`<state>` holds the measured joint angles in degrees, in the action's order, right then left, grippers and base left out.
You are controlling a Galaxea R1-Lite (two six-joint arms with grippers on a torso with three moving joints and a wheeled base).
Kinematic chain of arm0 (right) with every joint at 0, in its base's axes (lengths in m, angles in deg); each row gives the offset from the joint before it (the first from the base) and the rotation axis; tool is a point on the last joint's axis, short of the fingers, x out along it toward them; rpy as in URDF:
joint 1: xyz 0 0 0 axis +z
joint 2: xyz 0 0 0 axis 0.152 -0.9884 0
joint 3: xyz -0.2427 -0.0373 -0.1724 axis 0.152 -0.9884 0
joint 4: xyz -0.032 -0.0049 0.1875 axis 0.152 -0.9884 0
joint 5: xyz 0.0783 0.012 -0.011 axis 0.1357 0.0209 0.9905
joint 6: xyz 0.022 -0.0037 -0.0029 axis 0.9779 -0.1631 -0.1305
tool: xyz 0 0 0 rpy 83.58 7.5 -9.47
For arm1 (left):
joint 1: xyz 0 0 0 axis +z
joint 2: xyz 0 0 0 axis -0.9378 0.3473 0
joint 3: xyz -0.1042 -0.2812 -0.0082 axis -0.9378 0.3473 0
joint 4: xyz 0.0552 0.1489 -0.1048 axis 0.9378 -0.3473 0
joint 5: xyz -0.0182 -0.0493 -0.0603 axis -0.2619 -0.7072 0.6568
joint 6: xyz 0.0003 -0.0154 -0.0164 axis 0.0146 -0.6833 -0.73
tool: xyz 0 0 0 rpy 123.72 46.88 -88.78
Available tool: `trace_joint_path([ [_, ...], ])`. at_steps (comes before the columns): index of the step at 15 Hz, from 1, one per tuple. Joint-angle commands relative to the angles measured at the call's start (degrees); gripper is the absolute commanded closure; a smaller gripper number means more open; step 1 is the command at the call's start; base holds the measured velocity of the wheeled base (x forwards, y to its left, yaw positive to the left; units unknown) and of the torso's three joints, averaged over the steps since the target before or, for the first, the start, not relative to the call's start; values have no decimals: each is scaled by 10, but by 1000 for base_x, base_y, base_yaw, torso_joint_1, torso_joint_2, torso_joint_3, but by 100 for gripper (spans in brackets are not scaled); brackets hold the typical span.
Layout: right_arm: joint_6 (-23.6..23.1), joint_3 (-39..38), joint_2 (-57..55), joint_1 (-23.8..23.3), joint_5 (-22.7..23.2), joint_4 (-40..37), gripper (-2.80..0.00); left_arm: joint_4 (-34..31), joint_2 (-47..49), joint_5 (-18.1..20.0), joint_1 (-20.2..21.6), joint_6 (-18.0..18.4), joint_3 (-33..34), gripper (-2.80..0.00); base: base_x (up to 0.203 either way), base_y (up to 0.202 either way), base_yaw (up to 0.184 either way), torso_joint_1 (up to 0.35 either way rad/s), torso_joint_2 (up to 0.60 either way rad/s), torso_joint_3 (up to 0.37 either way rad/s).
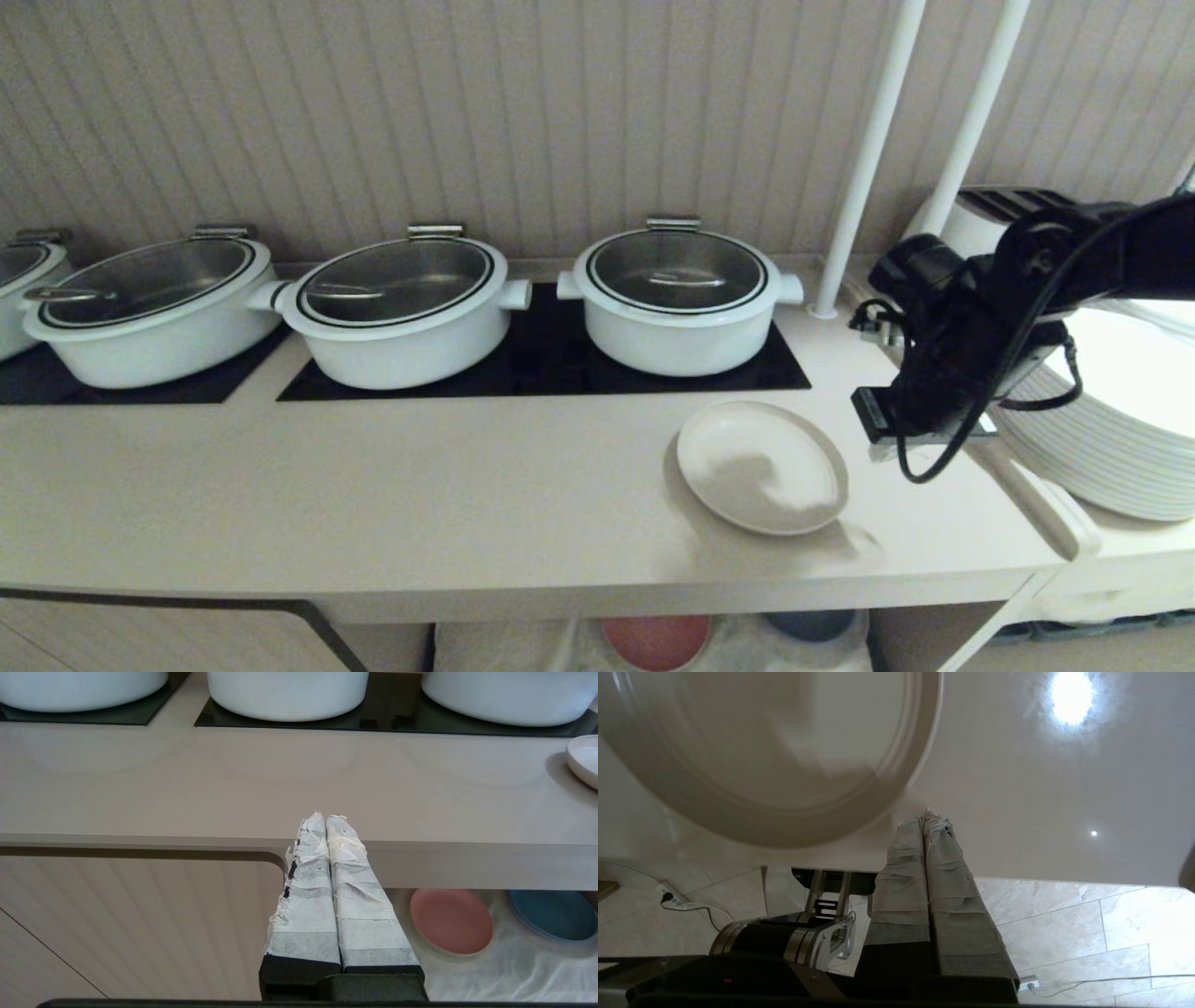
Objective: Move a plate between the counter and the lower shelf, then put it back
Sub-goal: Pick up the plate
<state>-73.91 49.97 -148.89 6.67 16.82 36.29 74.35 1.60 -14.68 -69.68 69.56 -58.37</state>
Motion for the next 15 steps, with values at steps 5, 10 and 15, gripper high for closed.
trace_joint_path([
  [5, 35, 63, -67, -7, 7, -1, 0, 0, 0, 0, 0, 0, 0, 0, 0, 0, 0, 0, 0, 0],
  [10, 52, 98, -93, -25, 20, 8, 0, 0, 0, 0, 0, 0, 0, 0, 0, 0, 0, 0, 0, 0],
  [15, 49, 107, -102, -35, 18, 8, 0, 0, 0, 0, 0, 0, 0, 0, 0, 0, 0, 0, 0, 0],
])
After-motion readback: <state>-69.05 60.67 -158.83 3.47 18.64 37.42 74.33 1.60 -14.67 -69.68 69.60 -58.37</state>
